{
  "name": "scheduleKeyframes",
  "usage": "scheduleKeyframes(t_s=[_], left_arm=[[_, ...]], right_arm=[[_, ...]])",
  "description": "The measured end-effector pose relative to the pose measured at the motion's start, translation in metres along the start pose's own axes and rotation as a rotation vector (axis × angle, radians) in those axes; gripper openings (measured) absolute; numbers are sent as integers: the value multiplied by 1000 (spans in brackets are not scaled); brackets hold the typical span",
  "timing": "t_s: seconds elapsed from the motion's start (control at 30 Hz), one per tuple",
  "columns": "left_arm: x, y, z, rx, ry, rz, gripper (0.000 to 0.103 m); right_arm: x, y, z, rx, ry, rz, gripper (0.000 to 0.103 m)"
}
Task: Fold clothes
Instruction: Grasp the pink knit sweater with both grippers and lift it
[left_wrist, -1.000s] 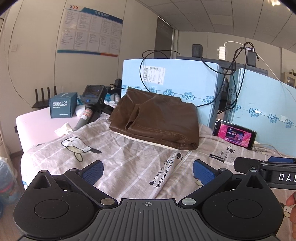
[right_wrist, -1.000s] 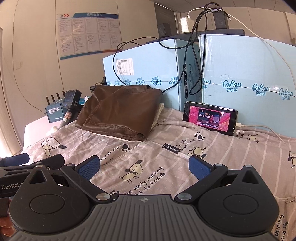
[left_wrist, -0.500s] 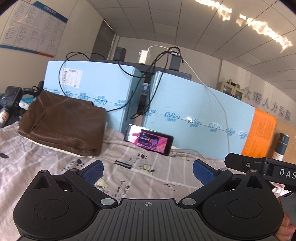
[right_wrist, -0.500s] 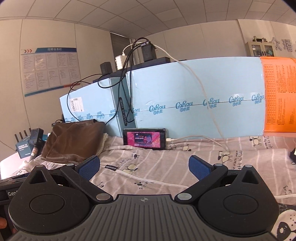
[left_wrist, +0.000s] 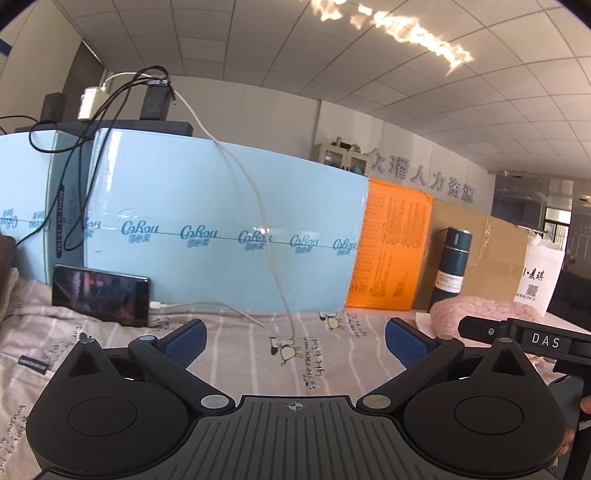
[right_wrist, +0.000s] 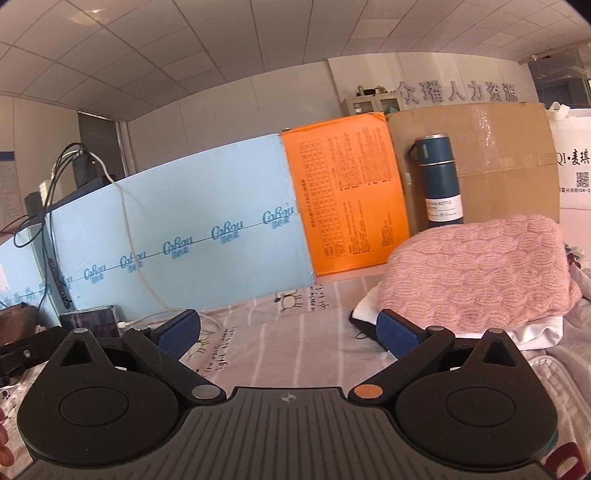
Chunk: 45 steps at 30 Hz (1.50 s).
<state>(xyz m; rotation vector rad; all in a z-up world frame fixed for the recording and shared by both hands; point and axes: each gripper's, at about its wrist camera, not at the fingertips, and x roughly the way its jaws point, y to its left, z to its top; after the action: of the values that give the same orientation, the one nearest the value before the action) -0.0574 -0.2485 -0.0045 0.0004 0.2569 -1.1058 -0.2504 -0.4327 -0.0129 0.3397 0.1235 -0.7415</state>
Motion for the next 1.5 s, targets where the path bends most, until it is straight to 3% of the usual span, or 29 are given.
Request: scheduleKeyframes(t_s=[0.17, 0.33, 0.47, 0.6, 0.8, 0.87, 0.9, 0.97, 1.03, 1.07, 1.13, 1.3, 1.37, 1.5], left_arm=[[35, -49, 3, 170, 34, -235, 103], [72, -94, -2, 270, 28, -362, 103], [111, -116, -10, 189, 55, -410, 103], [154, -135, -22, 108, 89, -401, 103], [208, -169, -28, 50, 137, -360, 103], [218, -176, -32, 37, 150, -364, 102], [222, -179, -34, 34, 160, -372, 99], [225, -182, -37, 38, 185, -396, 94], [226, -183, -39, 33, 185, -408, 89], [226, -181, -39, 25, 185, -412, 86], [229, -176, -39, -4, 196, -413, 64], [234, -170, -38, -48, 205, -431, 35], [231, -168, -35, -63, 188, -446, 29], [219, -159, -25, -111, 150, -465, 25]], right_arm=[[4, -74, 20, 134, -75, -168, 102], [15, -137, 43, 229, -93, -287, 101], [28, -177, 49, 289, -126, -352, 100], [34, -204, 31, 373, -108, -318, 96], [39, -203, 24, 363, -113, -265, 96], [45, -198, 23, 331, -93, -261, 87], [48, -196, 22, 317, -81, -273, 84], [55, -192, 21, 279, -50, -314, 62], [60, -188, 18, 243, -31, -352, 52], [61, -186, 18, 231, -31, -358, 50], [61, -182, 17, 201, -40, -355, 43], [58, -177, 15, 171, -63, -331, 31], [52, -176, 16, 176, -103, -303, 22], [31, -166, 17, 147, -255, -175, 20]])
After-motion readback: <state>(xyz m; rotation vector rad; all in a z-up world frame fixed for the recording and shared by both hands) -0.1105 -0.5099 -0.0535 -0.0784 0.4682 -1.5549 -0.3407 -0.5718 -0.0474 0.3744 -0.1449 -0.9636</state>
